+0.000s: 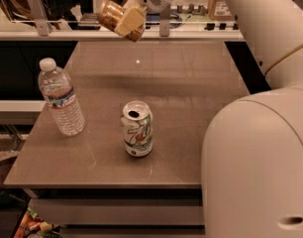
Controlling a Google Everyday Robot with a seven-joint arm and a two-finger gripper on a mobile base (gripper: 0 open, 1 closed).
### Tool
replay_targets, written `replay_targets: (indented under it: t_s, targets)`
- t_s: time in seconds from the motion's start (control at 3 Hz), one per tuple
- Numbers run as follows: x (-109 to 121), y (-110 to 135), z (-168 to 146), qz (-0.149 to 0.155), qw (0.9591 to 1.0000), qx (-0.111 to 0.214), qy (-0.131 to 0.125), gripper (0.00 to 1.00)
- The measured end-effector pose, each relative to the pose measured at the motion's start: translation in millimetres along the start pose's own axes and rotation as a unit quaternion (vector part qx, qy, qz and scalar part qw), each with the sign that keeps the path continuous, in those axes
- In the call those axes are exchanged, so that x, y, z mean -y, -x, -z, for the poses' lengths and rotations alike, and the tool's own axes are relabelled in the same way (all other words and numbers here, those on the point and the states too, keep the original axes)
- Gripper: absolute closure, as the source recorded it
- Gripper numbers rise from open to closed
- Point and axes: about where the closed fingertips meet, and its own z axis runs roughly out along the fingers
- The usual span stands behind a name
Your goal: Place orange can upright
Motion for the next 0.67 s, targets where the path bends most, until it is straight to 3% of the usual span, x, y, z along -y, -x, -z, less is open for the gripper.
replay_targets:
  t_s: [0.67]
  targets:
    - [-4.1,-14.9,-8.8,-0.03,0.9965,0.076,-0.017,1.0]
